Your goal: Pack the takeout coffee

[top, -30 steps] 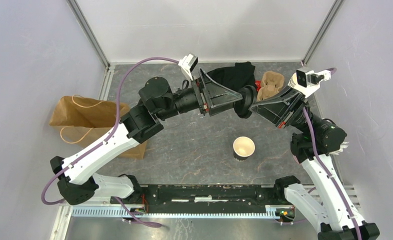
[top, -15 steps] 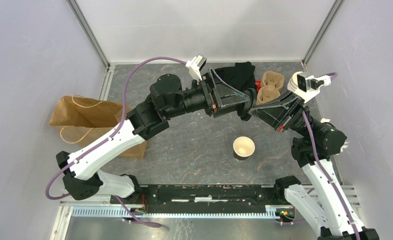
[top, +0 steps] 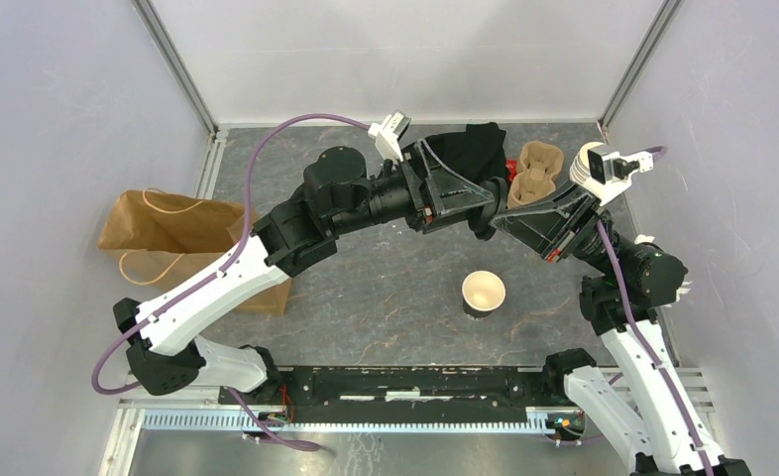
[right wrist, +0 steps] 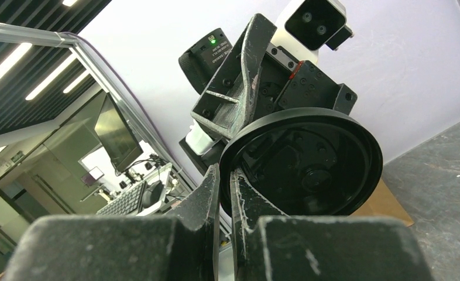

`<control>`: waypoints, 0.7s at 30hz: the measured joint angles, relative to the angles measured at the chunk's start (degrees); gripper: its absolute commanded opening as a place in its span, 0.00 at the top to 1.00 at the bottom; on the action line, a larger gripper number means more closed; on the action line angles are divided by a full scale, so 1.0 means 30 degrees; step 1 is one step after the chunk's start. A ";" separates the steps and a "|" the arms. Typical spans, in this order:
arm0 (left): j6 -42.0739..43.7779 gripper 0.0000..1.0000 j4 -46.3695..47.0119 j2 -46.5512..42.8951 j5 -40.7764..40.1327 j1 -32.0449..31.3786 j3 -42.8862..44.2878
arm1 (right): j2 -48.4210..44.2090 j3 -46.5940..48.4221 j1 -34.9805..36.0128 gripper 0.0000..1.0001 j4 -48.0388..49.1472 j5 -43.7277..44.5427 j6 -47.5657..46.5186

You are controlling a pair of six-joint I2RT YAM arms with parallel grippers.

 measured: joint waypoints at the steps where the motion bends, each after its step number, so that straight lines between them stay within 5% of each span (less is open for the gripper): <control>1: 0.0015 0.26 -0.0102 0.0044 -0.0066 0.0000 0.0066 | -0.0029 0.0000 0.0000 0.96 -0.0168 0.0015 -0.0138; 21: 0.0459 0.17 -0.1107 0.0590 -0.0255 0.0051 0.0845 | -0.0189 0.0262 -0.0007 0.95 -0.1800 0.0095 -0.1406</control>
